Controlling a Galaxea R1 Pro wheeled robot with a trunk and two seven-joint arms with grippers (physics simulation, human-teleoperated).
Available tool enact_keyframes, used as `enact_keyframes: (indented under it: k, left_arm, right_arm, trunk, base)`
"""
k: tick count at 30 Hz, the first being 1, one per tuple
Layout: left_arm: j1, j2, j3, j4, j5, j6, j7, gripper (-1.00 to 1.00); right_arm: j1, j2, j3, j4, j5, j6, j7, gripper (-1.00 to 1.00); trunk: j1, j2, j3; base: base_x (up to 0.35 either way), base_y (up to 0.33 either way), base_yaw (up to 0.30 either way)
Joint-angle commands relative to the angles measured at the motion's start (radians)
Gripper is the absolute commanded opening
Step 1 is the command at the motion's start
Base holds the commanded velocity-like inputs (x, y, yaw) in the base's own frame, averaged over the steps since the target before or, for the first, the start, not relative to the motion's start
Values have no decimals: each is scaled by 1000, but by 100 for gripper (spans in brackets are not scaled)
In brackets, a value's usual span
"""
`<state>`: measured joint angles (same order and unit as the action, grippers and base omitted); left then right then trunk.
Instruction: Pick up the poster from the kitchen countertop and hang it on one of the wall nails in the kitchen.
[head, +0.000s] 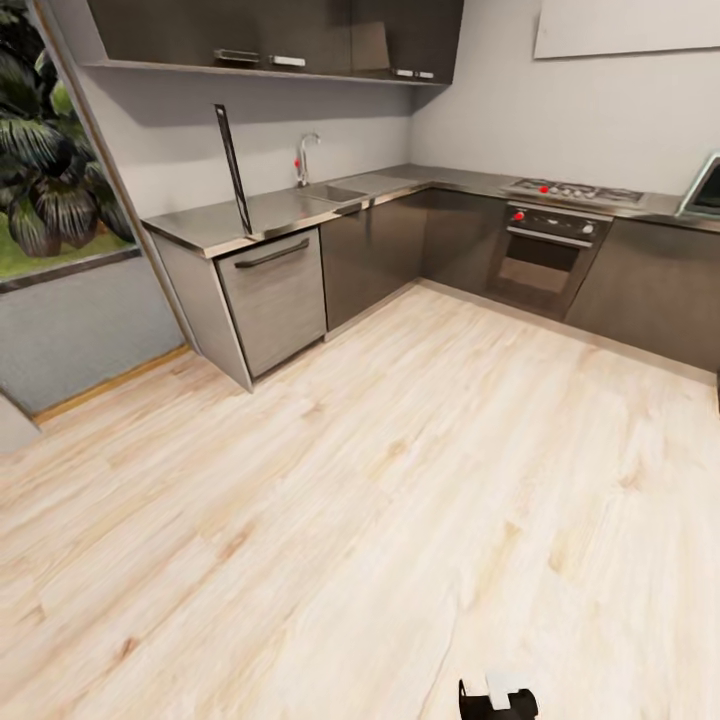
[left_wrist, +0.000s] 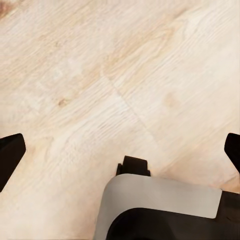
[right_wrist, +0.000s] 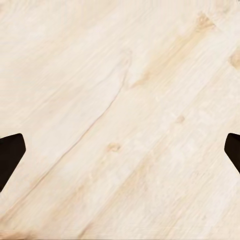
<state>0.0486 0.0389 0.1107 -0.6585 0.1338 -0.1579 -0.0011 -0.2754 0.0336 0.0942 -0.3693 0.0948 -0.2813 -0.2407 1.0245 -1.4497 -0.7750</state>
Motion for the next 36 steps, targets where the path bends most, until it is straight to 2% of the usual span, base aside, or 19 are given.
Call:
enact_keyframes:
  k: [1, 16, 28, 36]
  left_arm:
    - [1, 0, -2, -1, 10, -2, 0, 100]
    - [1, 0, -2, -1, 10, -1, 0, 100]
    - [1, 1, -2, -1, 11, -1, 1, 100]
    - [1, 1, -2, -1, 11, 0, 1, 100]
  right_arm:
    - [-1, 0, 4, 1, 10, 0, -8, 100]
    - [-1, 0, 2, 1, 6, -1, 6, 100]
    - [-1, 2, 1, 1, 2, 0, 5, 100]
    - [-1, 2, 1, 1, 2, -2, 5, 100]
  trunk:
    - [1, 0, -1]
    - [1, 0, -1]
    - [1, 0, -4]
    - [1, 0, 0]
  base:
    - [271, 253, 3]
    - [295, 192, 1]
    - [335, 12, 230]
    - [337, 0, 73]
